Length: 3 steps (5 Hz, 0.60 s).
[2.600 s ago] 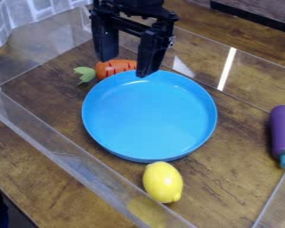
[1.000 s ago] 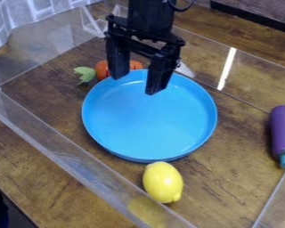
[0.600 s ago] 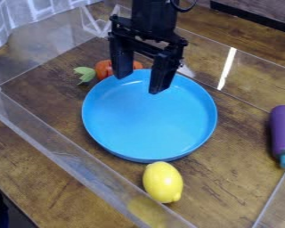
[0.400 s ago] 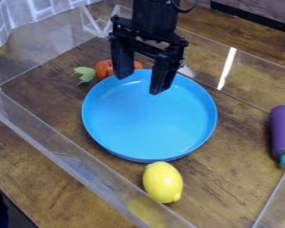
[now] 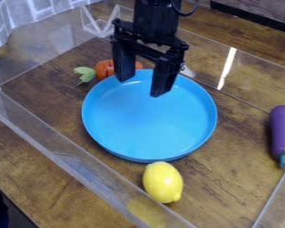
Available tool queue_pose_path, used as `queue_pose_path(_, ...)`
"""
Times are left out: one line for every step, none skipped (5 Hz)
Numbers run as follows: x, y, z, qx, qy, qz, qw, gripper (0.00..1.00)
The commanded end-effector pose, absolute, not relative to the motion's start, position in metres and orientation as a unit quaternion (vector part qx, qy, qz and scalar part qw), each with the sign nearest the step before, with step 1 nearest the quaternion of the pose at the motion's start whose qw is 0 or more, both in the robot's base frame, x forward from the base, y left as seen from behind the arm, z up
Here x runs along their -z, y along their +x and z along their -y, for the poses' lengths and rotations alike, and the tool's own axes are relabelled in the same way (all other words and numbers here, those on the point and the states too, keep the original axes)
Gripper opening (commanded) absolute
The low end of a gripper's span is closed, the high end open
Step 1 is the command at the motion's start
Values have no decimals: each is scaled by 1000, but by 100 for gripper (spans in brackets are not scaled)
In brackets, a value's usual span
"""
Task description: Remove the purple eggplant from the blue tray and put it on the table
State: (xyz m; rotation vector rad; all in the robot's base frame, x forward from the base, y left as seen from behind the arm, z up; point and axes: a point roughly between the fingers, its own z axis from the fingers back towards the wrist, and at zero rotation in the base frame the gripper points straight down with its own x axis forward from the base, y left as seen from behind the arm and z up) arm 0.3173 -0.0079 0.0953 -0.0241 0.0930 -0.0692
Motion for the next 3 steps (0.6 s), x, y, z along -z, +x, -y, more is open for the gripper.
queue_pose_path(-111,330,3,30,-12,-12,999,100)
queue_pose_path(-111,333,1,31,-12,-8,999,100)
queue_pose_path(-109,335,1,32,-13,-8,999,100)
